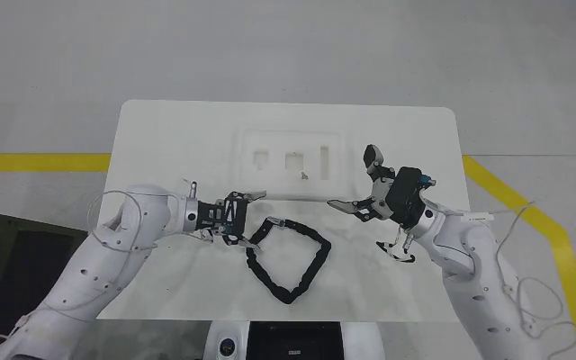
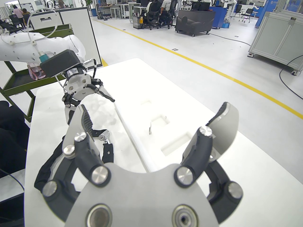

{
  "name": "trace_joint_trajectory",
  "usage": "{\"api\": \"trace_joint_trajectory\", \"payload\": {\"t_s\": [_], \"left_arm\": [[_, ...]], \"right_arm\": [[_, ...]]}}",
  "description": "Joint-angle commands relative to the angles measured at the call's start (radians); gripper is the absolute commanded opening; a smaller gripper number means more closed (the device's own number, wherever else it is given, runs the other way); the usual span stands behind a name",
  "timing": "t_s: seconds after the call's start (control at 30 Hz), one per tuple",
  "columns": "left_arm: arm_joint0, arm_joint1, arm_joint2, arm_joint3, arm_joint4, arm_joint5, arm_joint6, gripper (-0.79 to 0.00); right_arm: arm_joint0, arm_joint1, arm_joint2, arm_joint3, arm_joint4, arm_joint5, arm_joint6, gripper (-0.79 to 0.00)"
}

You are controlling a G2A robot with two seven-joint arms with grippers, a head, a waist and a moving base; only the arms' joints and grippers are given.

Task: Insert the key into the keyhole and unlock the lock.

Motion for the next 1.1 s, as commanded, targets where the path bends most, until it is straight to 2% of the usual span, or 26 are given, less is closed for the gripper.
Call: {"api": "trace_joint_trajectory", "payload": {"t_s": [0.0, 0.2, 0.53, 0.6, 0.73, 0.9, 1.07], "left_arm": [[-0.006, 0.0, 0.025, 0.006, 0.005, 0.0, 0.007, 0.0], [-0.04, -0.007, 0.077, 0.041, 0.008, 0.0, 0.005, 0.0], [-0.12, -0.037, 0.171, 0.108, 0.0, 0.0, 0.002, 0.0], [-0.133, -0.043, 0.191, 0.123, -0.006, 0.0, -0.002, -0.089], [-0.158, -0.05, 0.222, 0.153, -0.016, 0.0, -0.009, -0.175], [-0.182, -0.061, 0.243, 0.19, -0.044, 0.0, -0.023, -0.394], [-0.204, -0.073, 0.256, 0.218, -0.069, 0.001, -0.045, -0.403]], "right_arm": [[0.0, 0.0, 0.0, 0.0, 0.0, 0.0, 0.0, 0.0], [0.0, 0.0, 0.0, 0.0, 0.0, 0.0, 0.0, 0.0], [0.0, 0.0, 0.0, 0.0, 0.0, 0.0, 0.0, 0.0], [0.0, 0.0, 0.0, 0.0, 0.0, 0.0, 0.0, 0.0], [0.0, 0.0, 0.0, 0.0, 0.0, 0.0, 0.0, 0.0], [0.0, 0.0, 0.0, 0.0, 0.0, 0.0, 0.0, 0.0], [0.0, 0.0, 0.0, 0.0, 0.0, 0.0, 0.0, 0.0]]}}
